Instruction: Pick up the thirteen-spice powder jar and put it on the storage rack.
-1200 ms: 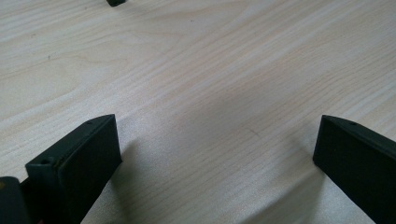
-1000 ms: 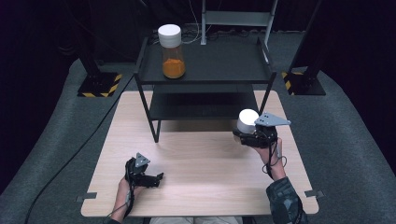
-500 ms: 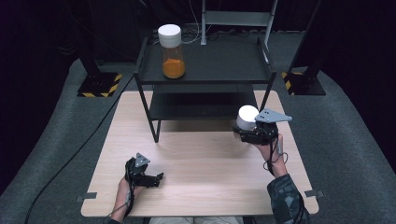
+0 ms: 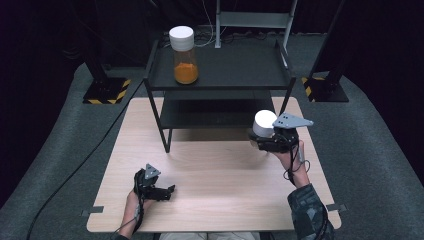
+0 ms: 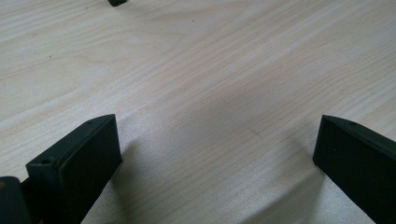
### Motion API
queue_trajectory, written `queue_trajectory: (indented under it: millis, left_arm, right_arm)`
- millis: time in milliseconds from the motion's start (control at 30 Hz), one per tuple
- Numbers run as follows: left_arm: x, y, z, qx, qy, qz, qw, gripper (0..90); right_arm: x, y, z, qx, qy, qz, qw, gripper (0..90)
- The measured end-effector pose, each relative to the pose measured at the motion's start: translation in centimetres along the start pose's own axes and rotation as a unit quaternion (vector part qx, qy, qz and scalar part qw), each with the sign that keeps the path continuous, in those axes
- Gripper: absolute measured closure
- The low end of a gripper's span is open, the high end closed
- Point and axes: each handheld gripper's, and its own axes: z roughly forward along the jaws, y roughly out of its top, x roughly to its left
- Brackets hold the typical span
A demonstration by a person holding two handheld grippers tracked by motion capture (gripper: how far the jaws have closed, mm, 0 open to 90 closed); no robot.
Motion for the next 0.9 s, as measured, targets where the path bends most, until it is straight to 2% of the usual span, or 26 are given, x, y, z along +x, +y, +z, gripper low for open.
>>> queue_trajectory:
  millis: [900]
  left_arm:
    - [0.0, 0.0, 0.0, 0.000, 0.000, 0.000, 1.0000, 0.4]
  right_arm:
    - [-0.4, 2.6, -1.1, -0.014, 0.004, -0.018, 0.9997, 30.0]
